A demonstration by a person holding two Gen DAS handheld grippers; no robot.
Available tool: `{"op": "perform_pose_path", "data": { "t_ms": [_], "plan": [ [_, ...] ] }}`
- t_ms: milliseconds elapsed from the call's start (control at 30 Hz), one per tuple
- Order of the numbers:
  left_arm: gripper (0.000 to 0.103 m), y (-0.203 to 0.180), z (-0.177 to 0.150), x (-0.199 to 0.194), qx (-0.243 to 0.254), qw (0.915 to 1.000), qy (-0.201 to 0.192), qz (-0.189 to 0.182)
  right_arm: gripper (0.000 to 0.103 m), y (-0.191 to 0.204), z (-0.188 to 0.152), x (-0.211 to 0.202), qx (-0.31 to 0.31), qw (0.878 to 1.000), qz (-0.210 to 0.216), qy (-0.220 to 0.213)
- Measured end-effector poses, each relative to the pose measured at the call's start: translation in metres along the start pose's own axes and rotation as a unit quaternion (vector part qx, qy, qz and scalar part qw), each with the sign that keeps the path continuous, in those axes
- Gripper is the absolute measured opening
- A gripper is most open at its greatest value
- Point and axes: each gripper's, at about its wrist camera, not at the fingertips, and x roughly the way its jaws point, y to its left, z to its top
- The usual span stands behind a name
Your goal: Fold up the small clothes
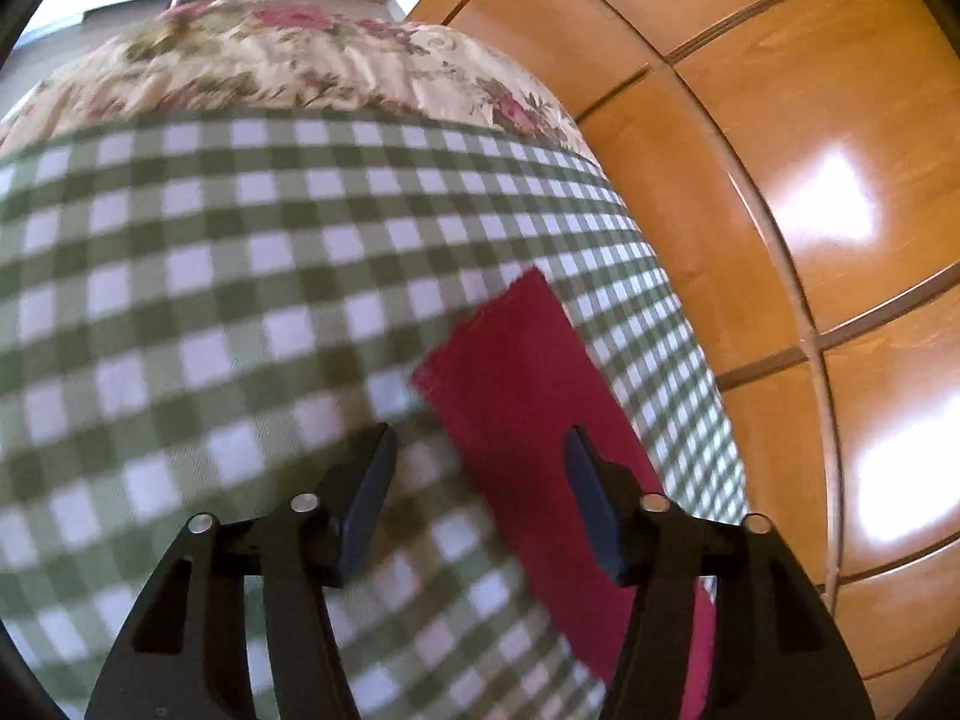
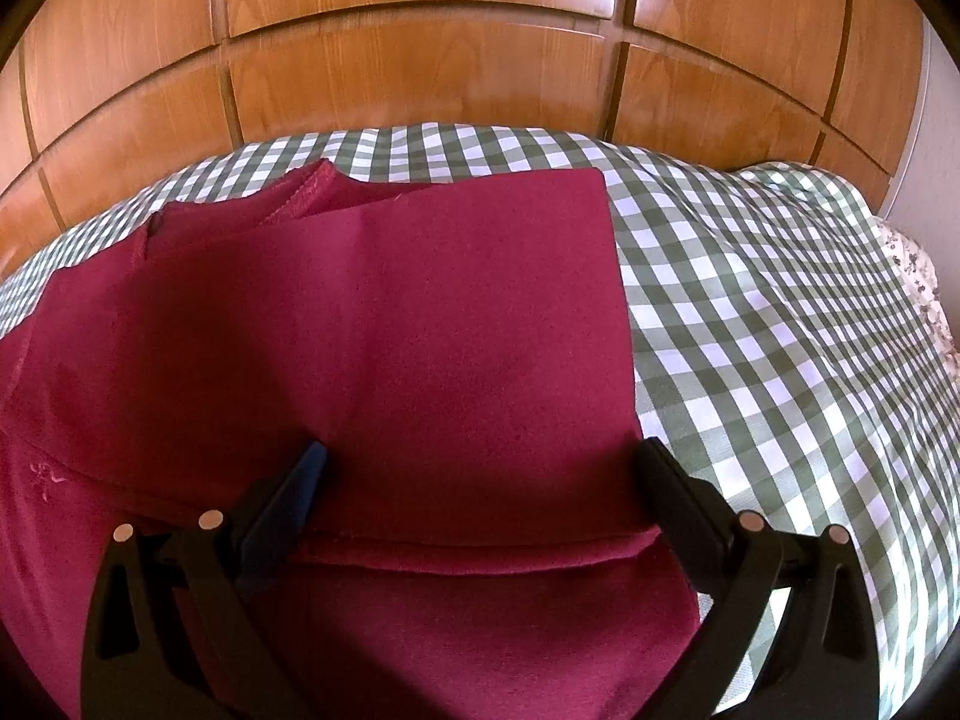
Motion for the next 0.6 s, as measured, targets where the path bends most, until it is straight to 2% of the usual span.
{"op": "perform_pose_path", "data": {
  "t_ms": [33,67,100,167,267,333,467,600],
  "plan": [
    [0.030,-0.005,0.003,0.008,0.012,0.9999,0.009,0.004,0.101,0.000,0.000,0.000,0.000,1.000,0.000,0.000],
    [0.009,-0.008,0.005,0.012,0.020,0.9996,0.019,0.005,0.101,0.000,0.000,0.000,0.000,1.000,0.000,0.000],
    [0.007,-0.013,0.004,0.016,0.030,0.9992,0.026,0.009,0.101,0.000,0.000,0.000,0.000,1.000,0.000,0.000],
    [0.007,-0.023,0.001,0.010,0.051,0.9986,0.016,-0.002,0.101,0.000,0.000,0.000,0.000,1.000,0.000,0.000],
    [0.007,-0.053,-0.017,-0.010,0.093,0.9940,0.012,-0.057,0.101,0.000,0.000,0.000,0.000,1.000,0.000,0.000],
    [0.007,-0.077,-0.035,-0.027,0.124,0.9871,0.013,-0.101,0.101,0.000,0.000,0.000,0.000,1.000,0.000,0.000],
    [0.007,-0.132,-0.085,-0.051,0.182,0.9669,0.038,-0.175,0.101,0.000,0.000,0.000,0.000,1.000,0.000,-0.001],
    [0.007,-0.181,-0.152,-0.060,0.246,0.9422,0.075,-0.215,0.101,0.000,0.000,0.000,0.000,1.000,0.000,0.000]
  ]
}}
